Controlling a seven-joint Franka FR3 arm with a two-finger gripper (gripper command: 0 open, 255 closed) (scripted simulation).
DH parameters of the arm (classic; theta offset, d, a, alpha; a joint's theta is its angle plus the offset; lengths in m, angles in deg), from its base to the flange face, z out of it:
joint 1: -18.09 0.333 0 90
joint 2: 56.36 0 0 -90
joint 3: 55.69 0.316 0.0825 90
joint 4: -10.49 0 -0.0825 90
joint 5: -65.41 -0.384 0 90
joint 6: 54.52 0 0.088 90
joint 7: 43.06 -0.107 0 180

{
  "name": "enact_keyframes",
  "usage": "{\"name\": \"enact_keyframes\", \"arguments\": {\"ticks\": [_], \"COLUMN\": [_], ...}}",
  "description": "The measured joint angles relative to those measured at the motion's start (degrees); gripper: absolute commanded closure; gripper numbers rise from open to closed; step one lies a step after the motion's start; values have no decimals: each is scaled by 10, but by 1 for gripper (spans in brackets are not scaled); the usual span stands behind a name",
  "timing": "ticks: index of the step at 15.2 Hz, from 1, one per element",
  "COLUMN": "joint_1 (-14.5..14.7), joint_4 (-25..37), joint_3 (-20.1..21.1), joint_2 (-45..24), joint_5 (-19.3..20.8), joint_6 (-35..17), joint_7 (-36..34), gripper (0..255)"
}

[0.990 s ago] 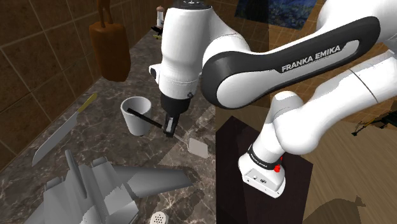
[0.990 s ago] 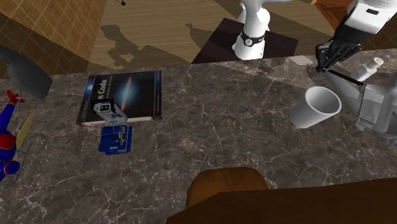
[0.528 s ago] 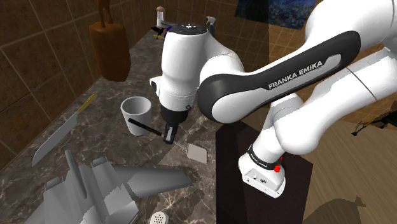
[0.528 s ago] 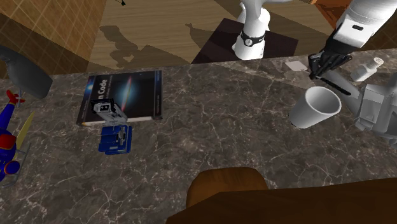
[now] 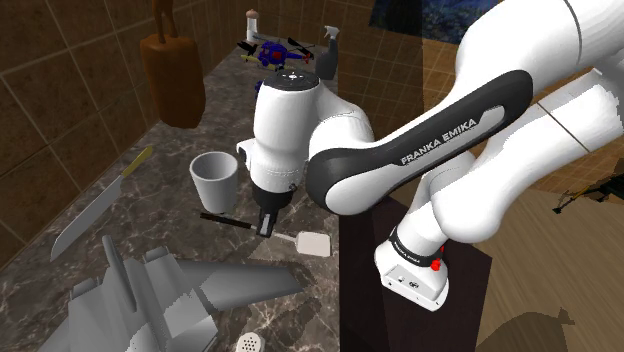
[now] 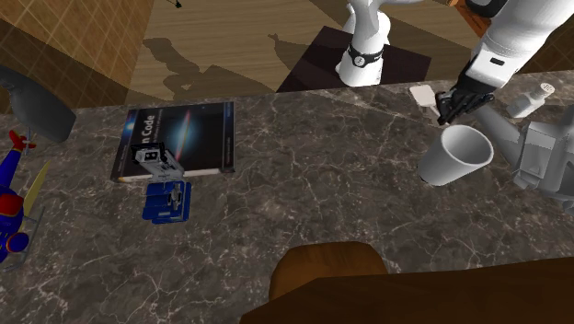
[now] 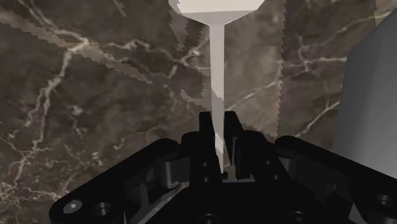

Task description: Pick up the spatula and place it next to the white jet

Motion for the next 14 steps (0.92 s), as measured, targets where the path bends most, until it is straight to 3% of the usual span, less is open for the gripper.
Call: {"name": "enact_keyframes", "arguments": {"ticks": [6, 7, 14], "joint_1": [1, 1, 3], "joint_4": [-4, -4, -1], "joint_3": [2, 2, -1], "joint_2": [-2, -2, 9], "joint_5": [-1, -1, -2], "joint_6": [-7, -7, 7], "joint_7": [-1, -1, 0], "gripper": [255, 0, 0]}}
